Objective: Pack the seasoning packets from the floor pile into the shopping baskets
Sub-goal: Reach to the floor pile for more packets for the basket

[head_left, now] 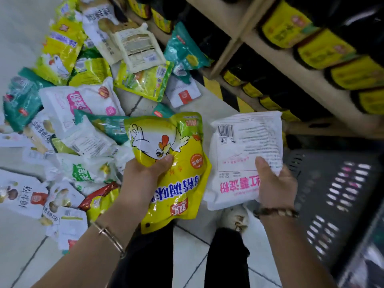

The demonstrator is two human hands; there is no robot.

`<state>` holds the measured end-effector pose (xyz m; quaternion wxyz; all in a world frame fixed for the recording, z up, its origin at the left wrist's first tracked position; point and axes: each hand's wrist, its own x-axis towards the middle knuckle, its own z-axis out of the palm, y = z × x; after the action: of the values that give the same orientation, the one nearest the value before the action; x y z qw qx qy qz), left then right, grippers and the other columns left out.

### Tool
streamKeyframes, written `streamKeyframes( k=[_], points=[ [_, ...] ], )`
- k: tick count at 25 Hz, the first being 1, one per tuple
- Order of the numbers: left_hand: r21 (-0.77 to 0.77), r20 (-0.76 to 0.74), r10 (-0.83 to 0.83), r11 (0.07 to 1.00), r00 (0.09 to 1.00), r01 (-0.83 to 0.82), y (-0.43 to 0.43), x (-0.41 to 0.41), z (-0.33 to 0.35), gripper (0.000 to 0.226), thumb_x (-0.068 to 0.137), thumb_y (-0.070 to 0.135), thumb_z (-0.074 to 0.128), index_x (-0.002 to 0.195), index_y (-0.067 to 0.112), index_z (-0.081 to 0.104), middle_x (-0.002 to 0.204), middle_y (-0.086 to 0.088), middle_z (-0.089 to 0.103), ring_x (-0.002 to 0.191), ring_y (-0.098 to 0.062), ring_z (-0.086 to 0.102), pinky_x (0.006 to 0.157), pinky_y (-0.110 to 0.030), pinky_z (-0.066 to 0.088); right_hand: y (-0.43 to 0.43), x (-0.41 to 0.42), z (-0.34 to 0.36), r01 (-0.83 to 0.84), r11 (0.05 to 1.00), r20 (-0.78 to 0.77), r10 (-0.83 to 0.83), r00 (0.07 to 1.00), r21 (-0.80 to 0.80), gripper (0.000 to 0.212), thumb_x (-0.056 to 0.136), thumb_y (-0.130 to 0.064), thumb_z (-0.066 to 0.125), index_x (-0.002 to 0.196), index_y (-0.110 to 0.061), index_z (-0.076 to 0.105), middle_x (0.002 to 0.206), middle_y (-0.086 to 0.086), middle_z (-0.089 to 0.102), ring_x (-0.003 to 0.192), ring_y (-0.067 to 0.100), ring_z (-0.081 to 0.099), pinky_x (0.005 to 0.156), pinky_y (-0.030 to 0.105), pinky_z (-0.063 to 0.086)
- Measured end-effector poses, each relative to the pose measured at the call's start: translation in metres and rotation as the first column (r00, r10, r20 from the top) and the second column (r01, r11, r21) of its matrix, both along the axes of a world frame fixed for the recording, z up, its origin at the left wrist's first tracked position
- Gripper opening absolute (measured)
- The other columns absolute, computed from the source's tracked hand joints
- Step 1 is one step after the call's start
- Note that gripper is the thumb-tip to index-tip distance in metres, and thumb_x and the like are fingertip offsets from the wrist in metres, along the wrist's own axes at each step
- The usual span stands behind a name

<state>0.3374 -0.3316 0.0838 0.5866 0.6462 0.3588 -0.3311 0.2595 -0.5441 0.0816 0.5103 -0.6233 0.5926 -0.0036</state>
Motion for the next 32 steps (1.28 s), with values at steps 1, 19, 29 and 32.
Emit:
streamKeyframes(
  k=[1, 19, 29, 32],
  points=[
    [-0.019, 0.006, -0.029, 0.999, 1.000, 0.029, -0.013, -0.006, 0.008, 0.012, 0.078, 0.021, 0.072, 0.090, 0.020, 0.070, 0.079, 0.002, 0.075, 0.068, -0.020, 0.072, 0.049, -0.027, 0.055, -0.011, -0.013, 0.011, 0.004, 0.999, 0.001, -0.004, 1.000, -0.034, 0.007, 0.084, -0.023, 0.066, 0.083, -0.026, 0.061, 0.072, -0.012, 0.063, 0.060, 0.001, 0.063, 0.050, 0.015, 0.046],
    [0.019, 0.398, -0.667, 0.693, 0.630, 0.721, -0.338, -0.193, 0.107, 0.028, 0.092, 0.010, 0.056, 0.115, 0.025, 0.059, 0.106, 0.021, 0.062, 0.097, 0.005, 0.054, 0.084, -0.009, 0.043, -0.265, -0.269, 0.104, 0.350, 0.833, 0.012, -0.382, 0.924, -0.429, 0.009, 0.085, -0.023, 0.066, 0.082, -0.016, 0.062, 0.070, -0.013, 0.060, 0.050, -0.013, 0.053, 0.045, 0.005, 0.039],
    [0.353, 0.242, -0.784, 0.620, 0.572, 0.700, -0.464, -0.218, -0.024, 0.048, 0.085, 0.002, 0.052, 0.133, 0.008, 0.048, 0.129, -0.011, 0.057, 0.118, -0.028, 0.053, 0.092, -0.026, 0.042, -0.365, -0.271, -0.033, 0.209, 0.928, -0.017, -0.225, 0.974, -0.309, 0.016, 0.083, -0.021, 0.067, 0.089, -0.006, 0.067, 0.092, 0.013, 0.069, 0.084, 0.023, 0.063, 0.075, 0.034, 0.052],
    [0.347, 0.125, -0.812, 0.574, 0.570, 0.742, -0.481, -0.215, -0.062, 0.042, 0.088, 0.003, 0.052, 0.130, 0.002, 0.050, 0.127, -0.018, 0.057, 0.117, -0.033, 0.054, 0.090, -0.032, 0.044, -0.369, -0.275, -0.065, 0.250, 0.938, 0.040, -0.248, 0.968, -0.238, 0.014, 0.082, -0.016, 0.067, 0.092, -0.007, 0.069, 0.087, 0.006, 0.068, 0.081, 0.019, 0.063, 0.073, 0.031, 0.052]
  ],
)
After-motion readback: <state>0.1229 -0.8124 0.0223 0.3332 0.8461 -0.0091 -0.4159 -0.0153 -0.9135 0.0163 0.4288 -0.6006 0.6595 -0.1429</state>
